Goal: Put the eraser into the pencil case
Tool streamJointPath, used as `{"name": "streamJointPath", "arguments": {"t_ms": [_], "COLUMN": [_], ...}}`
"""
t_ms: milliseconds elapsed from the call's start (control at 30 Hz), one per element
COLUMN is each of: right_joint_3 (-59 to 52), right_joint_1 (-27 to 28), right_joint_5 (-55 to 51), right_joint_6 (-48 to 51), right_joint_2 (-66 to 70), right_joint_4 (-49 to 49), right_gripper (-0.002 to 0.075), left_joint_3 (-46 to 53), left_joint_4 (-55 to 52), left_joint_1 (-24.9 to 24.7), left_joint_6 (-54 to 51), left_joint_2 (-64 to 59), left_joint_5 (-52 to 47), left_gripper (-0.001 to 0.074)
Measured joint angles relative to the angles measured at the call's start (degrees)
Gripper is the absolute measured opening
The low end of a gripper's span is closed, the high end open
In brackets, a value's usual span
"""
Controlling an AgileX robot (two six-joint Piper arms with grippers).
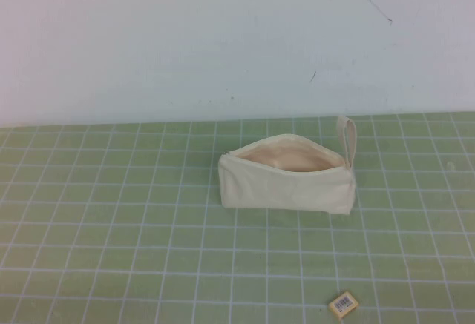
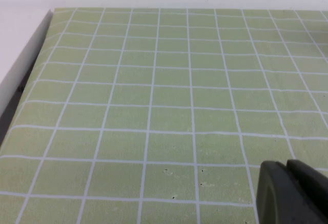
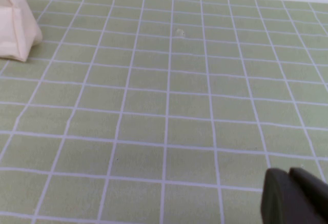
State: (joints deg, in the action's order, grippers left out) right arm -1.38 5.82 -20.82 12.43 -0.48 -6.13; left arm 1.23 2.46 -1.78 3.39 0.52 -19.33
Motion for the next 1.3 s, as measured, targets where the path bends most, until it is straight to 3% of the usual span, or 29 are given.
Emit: {"name": "streamJointPath", "arguments": {"t_ms": [1300], "right_joint_3": [0.0], "right_joint_1": [0.0], "right_joint_5": [1.3], "right_joint_6": [0.0], "right_joint_2": [0.0], "right_joint_4": [0.1], "right_gripper": [-0.0001], "left_joint_3": [0.0], "left_joint_4": [0.0], "left_joint_1": [0.0], "left_joint_6": [0.0], "left_joint_2": [0.0], "left_joint_5": [0.0], "left_gripper": [-0.0001]}}
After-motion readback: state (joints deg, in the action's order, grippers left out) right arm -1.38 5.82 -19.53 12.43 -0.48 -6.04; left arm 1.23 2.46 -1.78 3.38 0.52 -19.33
